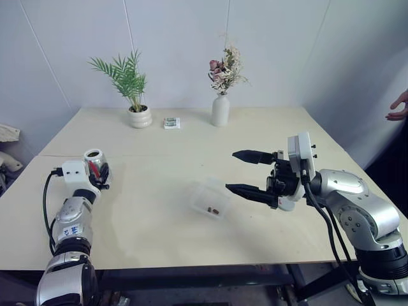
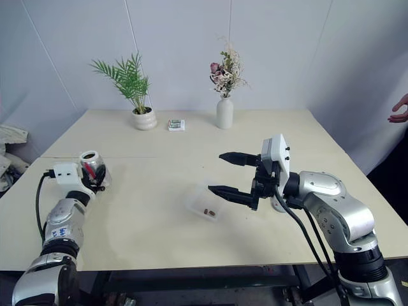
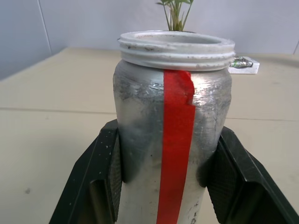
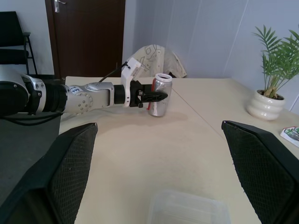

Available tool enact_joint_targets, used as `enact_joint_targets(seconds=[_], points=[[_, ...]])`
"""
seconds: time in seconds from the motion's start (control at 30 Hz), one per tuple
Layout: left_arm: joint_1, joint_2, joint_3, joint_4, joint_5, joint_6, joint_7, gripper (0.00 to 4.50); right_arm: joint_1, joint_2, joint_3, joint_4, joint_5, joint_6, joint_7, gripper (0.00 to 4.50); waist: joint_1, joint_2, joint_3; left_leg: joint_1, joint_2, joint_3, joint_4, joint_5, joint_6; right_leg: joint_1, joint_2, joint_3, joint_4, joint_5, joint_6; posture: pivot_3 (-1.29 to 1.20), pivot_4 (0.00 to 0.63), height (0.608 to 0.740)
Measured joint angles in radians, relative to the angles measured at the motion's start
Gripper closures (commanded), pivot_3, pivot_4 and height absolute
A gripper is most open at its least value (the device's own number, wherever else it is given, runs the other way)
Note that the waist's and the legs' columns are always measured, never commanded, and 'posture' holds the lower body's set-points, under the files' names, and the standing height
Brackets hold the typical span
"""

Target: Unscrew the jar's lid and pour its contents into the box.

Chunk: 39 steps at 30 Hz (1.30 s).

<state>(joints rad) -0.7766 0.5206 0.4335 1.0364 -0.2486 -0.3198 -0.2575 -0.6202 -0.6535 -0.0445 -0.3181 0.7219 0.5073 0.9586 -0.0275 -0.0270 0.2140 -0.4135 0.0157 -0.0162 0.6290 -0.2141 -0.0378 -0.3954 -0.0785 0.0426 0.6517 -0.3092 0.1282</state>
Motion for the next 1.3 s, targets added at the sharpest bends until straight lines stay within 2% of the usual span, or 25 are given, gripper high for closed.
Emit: enact_joint_targets(seconds=[0.27,0.53,0.77,0.9,1.1,1.3], points=[[0.037,-0.014,0.029,-0.008,-0.051,0.002,-0.011,2.44,0.001,0.000,0.000,-0.004,0.000,0.002,0.000,0.01,0.001,0.000,0.000,0.001,0.000,0.001,-0.001,0.000,0.000,0.000,0.000,0.000,-0.001,0.000,0.000,0.00,0.150,0.740],[0.082,-0.014,0.030,-0.012,-0.056,0.020,-0.014,0.04,0.000,0.000,0.000,-0.002,0.000,0.002,0.003,0.00,0.001,0.000,0.000,0.001,0.001,0.001,-0.002,0.000,0.000,0.001,0.000,0.000,-0.003,0.001,-0.001,0.00,0.150,0.740],[0.100,-0.006,0.021,-0.049,-0.054,0.020,-0.009,0.01,0.000,0.001,0.000,0.004,0.000,0.002,0.008,0.00,0.001,0.000,0.000,0.001,0.001,0.001,-0.005,0.000,0.000,0.001,0.000,0.000,-0.009,0.002,0.000,0.00,0.150,0.740],[0.154,0.002,0.008,-0.140,-0.042,0.031,-0.011,0.01,0.000,0.004,0.001,0.006,0.000,0.002,0.008,0.00,-0.001,0.000,0.000,0.001,0.001,0.002,-0.008,0.000,0.000,0.001,0.000,0.000,-0.011,0.002,0.000,0.00,0.150,0.740],[0.294,0.029,0.006,-0.378,-0.036,0.099,-0.001,0.01,0.001,0.004,0.001,0.004,0.000,0.002,0.009,0.00,0.000,0.000,0.000,0.001,0.002,0.002,-0.012,0.000,0.000,0.001,-0.001,0.000,-0.014,0.003,-0.001,0.00,0.150,0.740],[0.588,0.031,0.011,-0.811,-0.036,0.255,0.014,0.01,0.037,-0.003,-0.002,-0.008,0.002,0.002,0.013,0.00,0.000,0.000,0.000,0.001,0.011,0.003,-0.017,-0.001,-0.001,0.001,-0.002,0.001,-0.022,0.004,-0.004,0.00,0.150,0.740]])
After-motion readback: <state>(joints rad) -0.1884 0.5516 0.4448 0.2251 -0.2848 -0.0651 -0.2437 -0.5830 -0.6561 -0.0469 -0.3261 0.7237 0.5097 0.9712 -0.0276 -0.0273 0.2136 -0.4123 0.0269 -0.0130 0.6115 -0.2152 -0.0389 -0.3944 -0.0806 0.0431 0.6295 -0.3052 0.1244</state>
